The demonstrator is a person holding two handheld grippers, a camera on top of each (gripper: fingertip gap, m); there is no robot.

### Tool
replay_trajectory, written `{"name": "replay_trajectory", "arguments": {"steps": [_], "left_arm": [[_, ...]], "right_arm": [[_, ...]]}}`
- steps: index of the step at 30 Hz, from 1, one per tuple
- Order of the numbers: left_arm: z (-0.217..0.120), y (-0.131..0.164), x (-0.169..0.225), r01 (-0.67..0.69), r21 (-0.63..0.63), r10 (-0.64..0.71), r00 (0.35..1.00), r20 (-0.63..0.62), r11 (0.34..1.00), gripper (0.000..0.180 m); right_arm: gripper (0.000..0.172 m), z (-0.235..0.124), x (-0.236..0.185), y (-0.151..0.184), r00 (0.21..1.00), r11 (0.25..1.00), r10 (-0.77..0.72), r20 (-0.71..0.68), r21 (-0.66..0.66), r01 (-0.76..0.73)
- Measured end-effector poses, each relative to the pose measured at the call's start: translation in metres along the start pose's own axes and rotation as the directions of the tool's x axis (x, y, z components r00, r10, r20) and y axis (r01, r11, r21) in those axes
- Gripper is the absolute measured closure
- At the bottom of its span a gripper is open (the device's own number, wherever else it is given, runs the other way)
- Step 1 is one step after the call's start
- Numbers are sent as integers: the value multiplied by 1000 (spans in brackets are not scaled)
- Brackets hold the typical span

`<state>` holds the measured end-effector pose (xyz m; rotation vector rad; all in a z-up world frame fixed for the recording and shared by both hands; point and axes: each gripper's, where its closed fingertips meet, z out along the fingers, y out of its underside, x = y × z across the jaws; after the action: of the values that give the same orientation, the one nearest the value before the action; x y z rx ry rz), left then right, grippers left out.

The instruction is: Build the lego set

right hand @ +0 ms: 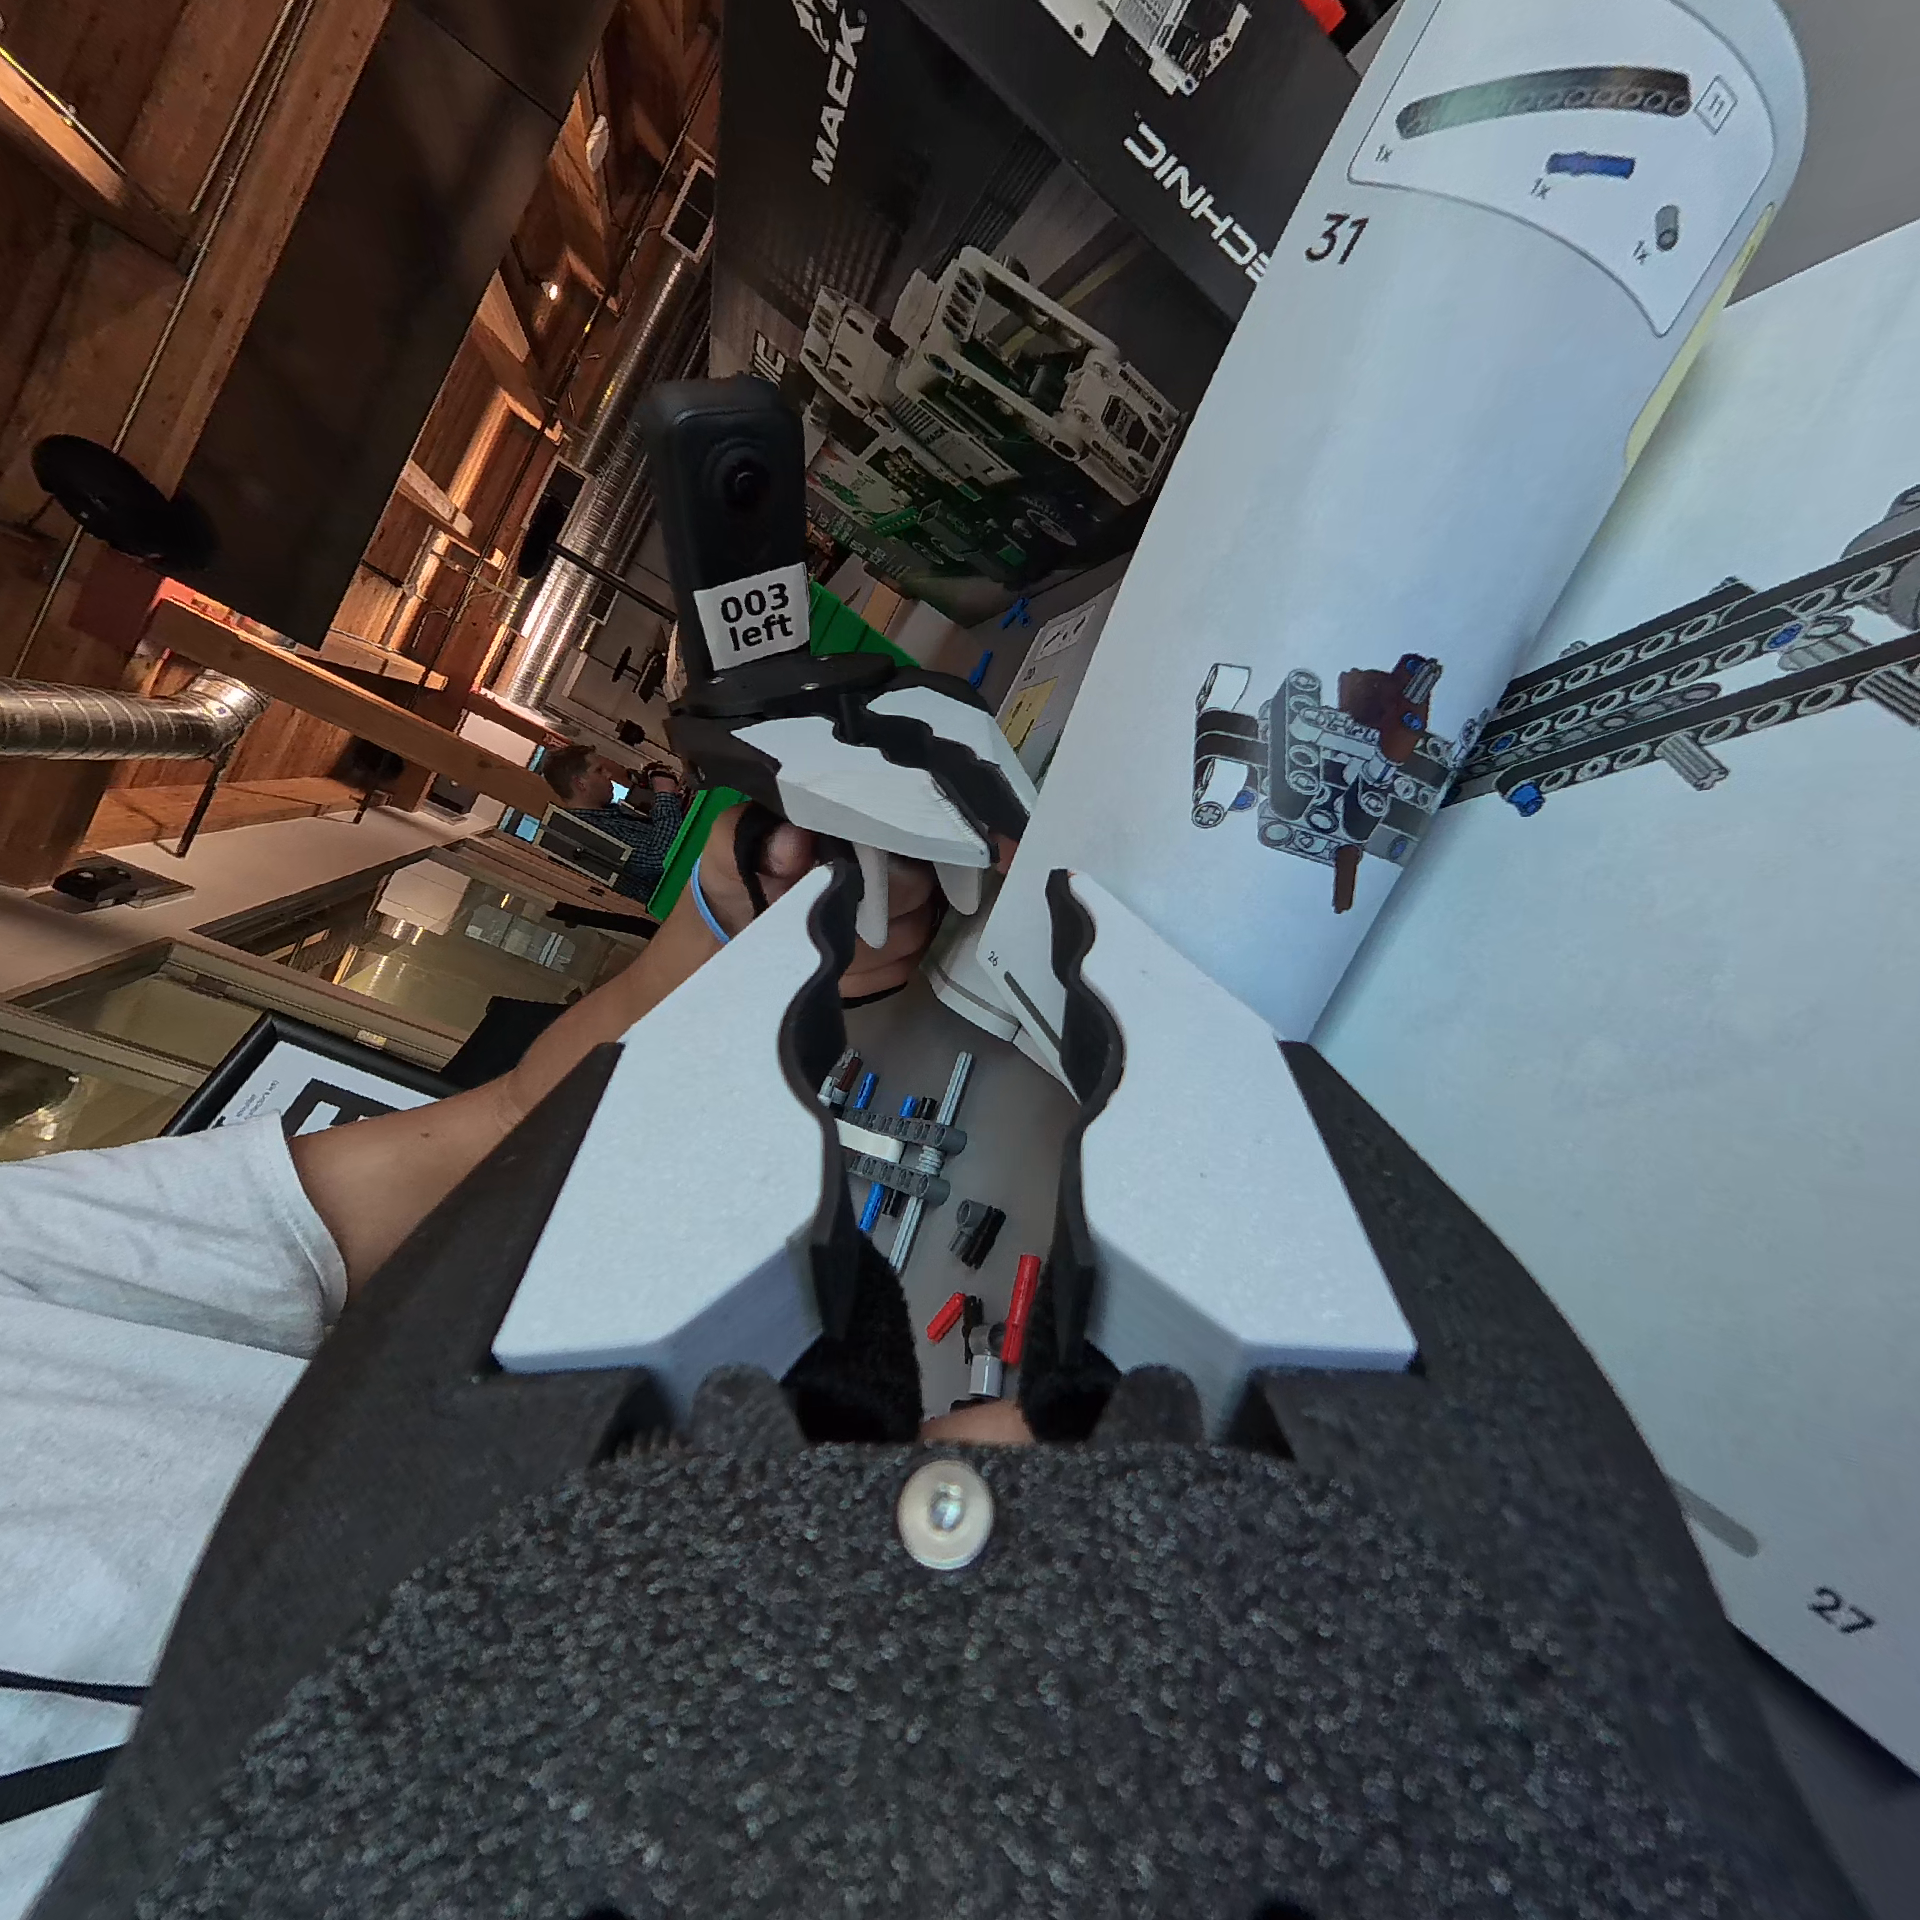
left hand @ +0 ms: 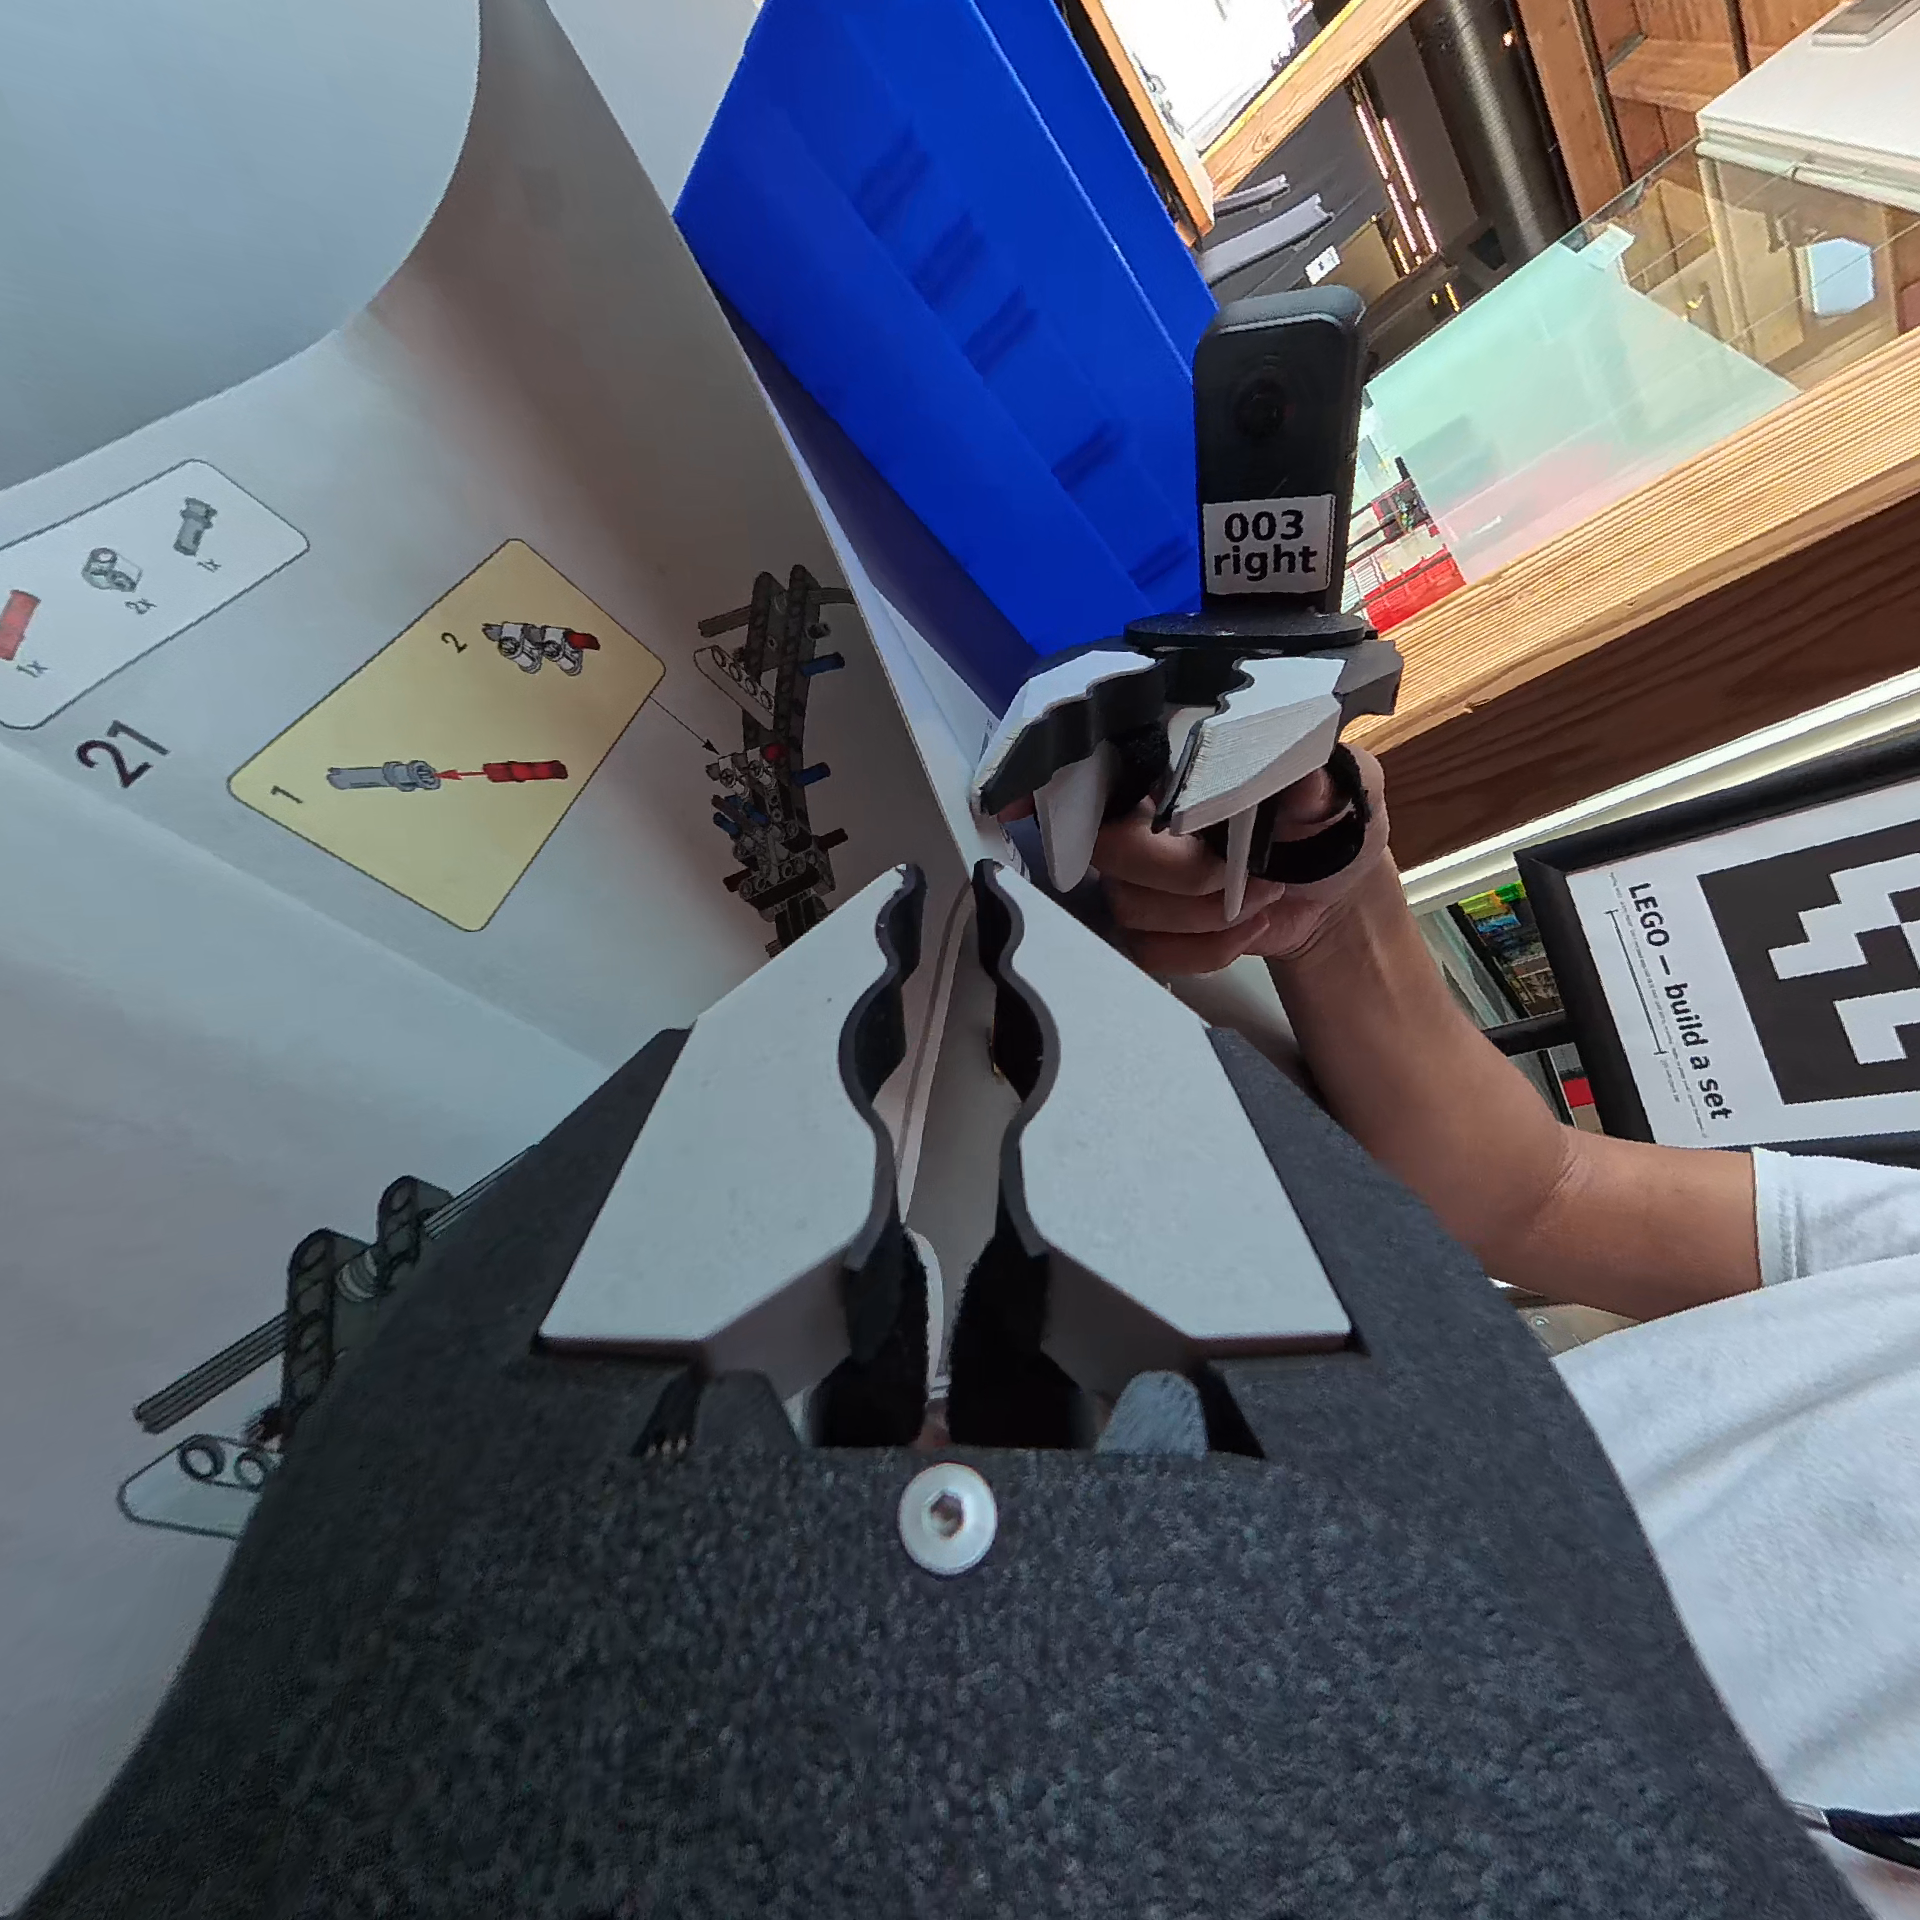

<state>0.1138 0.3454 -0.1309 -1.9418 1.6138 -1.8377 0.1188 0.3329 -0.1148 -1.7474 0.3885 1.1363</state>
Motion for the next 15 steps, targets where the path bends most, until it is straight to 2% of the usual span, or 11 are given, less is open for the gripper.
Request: {"name": "replay_trajectory", "arguments": {"steps": [6,15], "left_arm": [[4,1,2,-3,-12,3,1000,-12,1000,180],[9,2,5,-16,-18,16,1000,-10,1000,180]], "right_arm": [[135,0,0,0,1000,1000,1,2,0,-1],[136,0,-1,0,1000,1000,3,4,-1,-3]]}}
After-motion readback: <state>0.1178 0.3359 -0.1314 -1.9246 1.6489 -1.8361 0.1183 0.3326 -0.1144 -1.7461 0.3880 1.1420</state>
